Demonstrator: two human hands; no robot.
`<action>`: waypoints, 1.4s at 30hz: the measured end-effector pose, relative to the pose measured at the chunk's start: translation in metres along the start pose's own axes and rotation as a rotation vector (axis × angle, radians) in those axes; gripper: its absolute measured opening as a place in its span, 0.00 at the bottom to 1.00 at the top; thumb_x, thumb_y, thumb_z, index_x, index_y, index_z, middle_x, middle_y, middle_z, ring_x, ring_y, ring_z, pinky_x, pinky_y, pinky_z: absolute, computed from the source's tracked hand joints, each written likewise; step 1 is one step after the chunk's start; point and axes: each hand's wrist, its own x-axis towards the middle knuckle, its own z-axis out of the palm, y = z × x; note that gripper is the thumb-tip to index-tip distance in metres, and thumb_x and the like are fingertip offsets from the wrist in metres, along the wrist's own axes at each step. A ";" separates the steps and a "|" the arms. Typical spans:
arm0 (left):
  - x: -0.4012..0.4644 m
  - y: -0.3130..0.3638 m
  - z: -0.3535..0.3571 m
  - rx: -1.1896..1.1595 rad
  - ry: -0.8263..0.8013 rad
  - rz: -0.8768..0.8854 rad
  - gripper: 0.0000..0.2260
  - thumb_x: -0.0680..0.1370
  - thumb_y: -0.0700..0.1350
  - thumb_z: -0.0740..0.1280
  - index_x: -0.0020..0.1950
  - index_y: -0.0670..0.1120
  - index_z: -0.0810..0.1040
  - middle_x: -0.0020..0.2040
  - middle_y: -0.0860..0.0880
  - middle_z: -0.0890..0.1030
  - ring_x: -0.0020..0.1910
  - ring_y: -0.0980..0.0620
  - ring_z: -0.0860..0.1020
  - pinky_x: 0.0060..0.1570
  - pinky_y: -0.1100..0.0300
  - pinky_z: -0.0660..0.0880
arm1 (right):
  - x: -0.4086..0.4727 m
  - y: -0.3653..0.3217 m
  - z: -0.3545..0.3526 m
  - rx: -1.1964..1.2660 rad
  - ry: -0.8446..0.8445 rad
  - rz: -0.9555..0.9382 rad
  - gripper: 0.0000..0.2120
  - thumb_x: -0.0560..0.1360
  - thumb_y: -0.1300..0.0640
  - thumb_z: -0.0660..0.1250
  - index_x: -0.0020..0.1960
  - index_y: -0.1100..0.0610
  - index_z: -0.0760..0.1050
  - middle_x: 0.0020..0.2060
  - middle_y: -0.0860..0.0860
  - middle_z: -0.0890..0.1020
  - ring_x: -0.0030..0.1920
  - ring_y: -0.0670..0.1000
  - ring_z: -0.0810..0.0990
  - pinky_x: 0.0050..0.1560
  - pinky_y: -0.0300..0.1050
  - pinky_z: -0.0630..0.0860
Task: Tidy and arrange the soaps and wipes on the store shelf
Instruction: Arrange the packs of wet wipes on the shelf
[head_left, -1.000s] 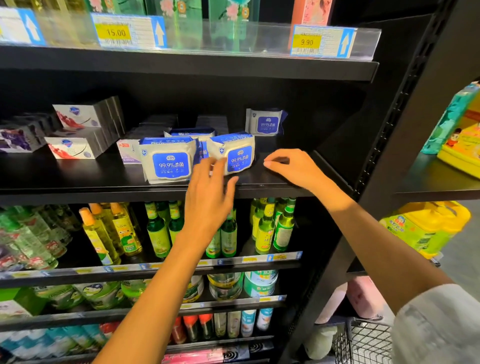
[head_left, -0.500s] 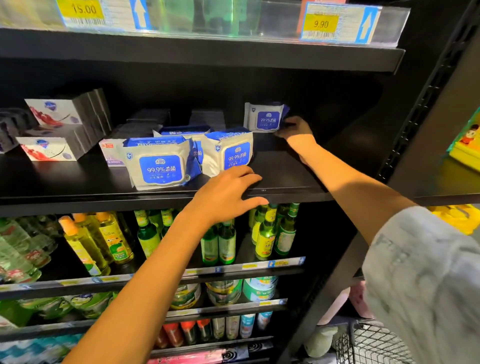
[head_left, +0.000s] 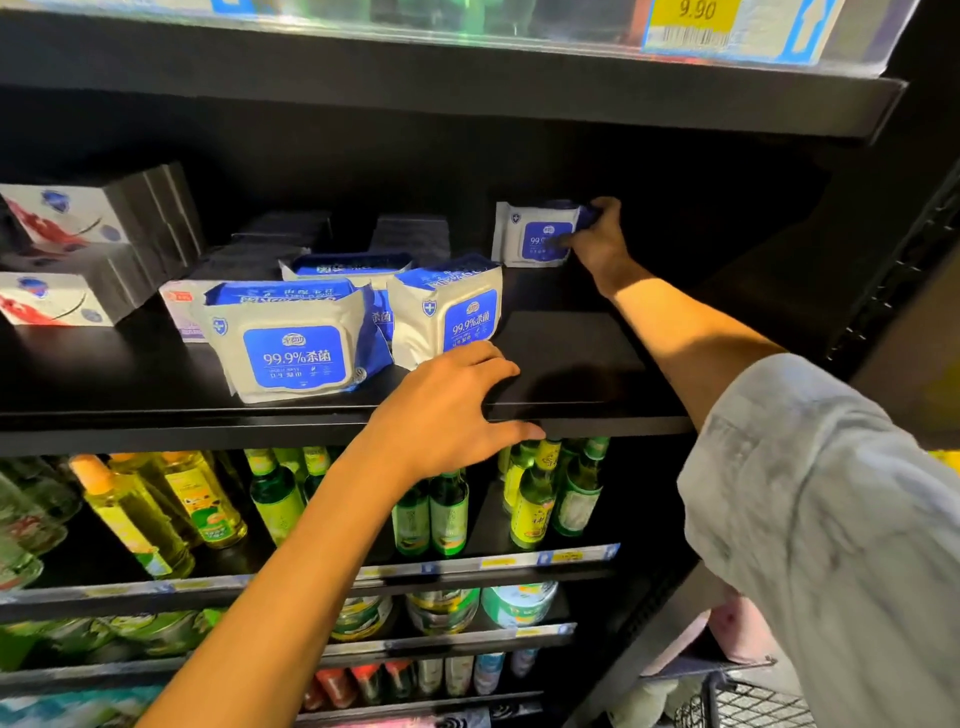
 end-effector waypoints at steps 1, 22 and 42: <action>0.000 0.000 0.000 0.002 0.003 -0.001 0.36 0.74 0.71 0.68 0.77 0.53 0.72 0.74 0.57 0.71 0.72 0.54 0.71 0.68 0.56 0.69 | 0.002 0.003 0.000 0.003 0.003 0.013 0.42 0.69 0.72 0.78 0.75 0.62 0.59 0.59 0.53 0.76 0.57 0.49 0.78 0.54 0.42 0.82; 0.002 0.001 -0.002 -0.063 -0.038 0.001 0.34 0.73 0.69 0.72 0.73 0.50 0.76 0.70 0.53 0.76 0.68 0.51 0.75 0.64 0.54 0.73 | -0.062 -0.010 -0.014 -0.163 0.022 -0.053 0.36 0.67 0.63 0.83 0.69 0.65 0.70 0.67 0.59 0.80 0.65 0.55 0.79 0.63 0.48 0.78; -0.002 0.005 -0.006 -0.297 -0.030 -0.058 0.30 0.78 0.66 0.68 0.73 0.50 0.71 0.71 0.50 0.76 0.68 0.50 0.75 0.64 0.54 0.74 | -0.198 -0.037 -0.076 0.465 -0.101 0.045 0.19 0.73 0.65 0.77 0.62 0.57 0.77 0.52 0.53 0.88 0.53 0.53 0.88 0.48 0.49 0.85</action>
